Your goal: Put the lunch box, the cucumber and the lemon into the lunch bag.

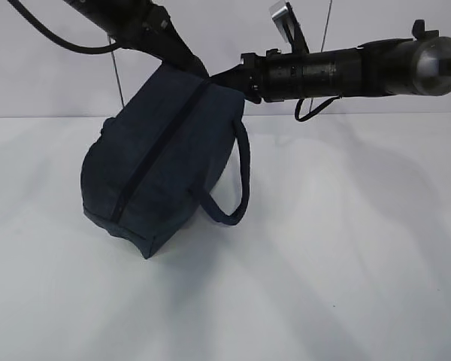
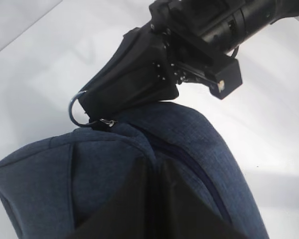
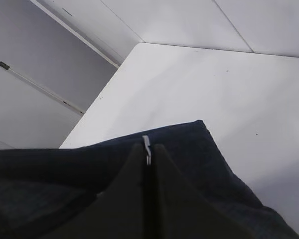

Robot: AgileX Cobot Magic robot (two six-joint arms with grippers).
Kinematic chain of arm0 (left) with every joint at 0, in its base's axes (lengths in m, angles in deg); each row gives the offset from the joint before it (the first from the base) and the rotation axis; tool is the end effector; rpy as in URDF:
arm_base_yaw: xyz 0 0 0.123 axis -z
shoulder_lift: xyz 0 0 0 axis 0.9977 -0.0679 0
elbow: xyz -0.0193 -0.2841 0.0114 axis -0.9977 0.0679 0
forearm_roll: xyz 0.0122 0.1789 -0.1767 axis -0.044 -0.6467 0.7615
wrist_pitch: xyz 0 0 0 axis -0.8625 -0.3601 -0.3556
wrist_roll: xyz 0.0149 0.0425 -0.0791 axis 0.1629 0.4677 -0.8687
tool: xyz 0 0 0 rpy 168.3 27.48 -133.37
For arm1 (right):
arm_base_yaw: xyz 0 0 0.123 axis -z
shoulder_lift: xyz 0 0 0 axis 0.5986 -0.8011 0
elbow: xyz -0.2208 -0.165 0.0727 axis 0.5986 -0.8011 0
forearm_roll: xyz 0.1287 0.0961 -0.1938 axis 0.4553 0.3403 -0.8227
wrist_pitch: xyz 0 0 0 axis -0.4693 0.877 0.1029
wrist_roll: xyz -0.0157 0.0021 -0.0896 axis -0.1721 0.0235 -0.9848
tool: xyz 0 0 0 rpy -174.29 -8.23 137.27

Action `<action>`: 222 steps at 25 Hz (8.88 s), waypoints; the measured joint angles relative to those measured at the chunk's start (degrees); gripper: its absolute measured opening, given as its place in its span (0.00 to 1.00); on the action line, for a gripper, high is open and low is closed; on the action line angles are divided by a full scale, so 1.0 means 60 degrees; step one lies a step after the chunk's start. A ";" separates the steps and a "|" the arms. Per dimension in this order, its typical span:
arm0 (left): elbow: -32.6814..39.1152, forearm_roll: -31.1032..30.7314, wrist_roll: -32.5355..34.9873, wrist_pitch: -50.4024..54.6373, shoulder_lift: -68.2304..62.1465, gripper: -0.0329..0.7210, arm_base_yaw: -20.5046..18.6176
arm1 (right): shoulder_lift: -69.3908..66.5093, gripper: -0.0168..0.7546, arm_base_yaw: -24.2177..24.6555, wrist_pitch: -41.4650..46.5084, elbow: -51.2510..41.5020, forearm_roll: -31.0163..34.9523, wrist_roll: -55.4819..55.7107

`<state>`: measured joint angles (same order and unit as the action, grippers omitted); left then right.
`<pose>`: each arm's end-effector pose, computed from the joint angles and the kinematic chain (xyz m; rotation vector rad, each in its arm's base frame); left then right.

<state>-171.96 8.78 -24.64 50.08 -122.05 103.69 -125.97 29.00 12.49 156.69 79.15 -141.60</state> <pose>0.4141 -0.1888 0.3212 1.0324 2.2118 -0.7903 0.4906 0.1419 0.1965 -0.4473 1.9705 1.2457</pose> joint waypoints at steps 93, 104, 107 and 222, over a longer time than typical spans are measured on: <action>-0.0117 -0.0323 -0.0344 -0.0862 -0.1318 0.56 -0.0536 | 0.0184 0.73 0.0368 0.2540 0.4511 -0.5360 0.5061; -0.1042 -0.2377 -0.2542 0.1047 -0.0040 0.65 -0.0536 | 0.1594 0.73 0.0242 0.2674 0.4511 -0.8232 0.6717; -0.1062 -0.3278 -0.3577 0.1170 0.0633 0.65 -0.0536 | 0.2067 0.73 -0.0015 0.2740 0.4511 -0.9093 0.7748; 1.3504 -0.5685 -0.5715 -0.0185 1.9325 0.45 -0.3473 | 2.2308 0.72 0.0937 0.1788 -1.2476 -1.5457 1.1118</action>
<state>-90.94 -25.33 -58.94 48.96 -6.10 82.85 7.88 34.62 23.22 81.83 -13.59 -74.89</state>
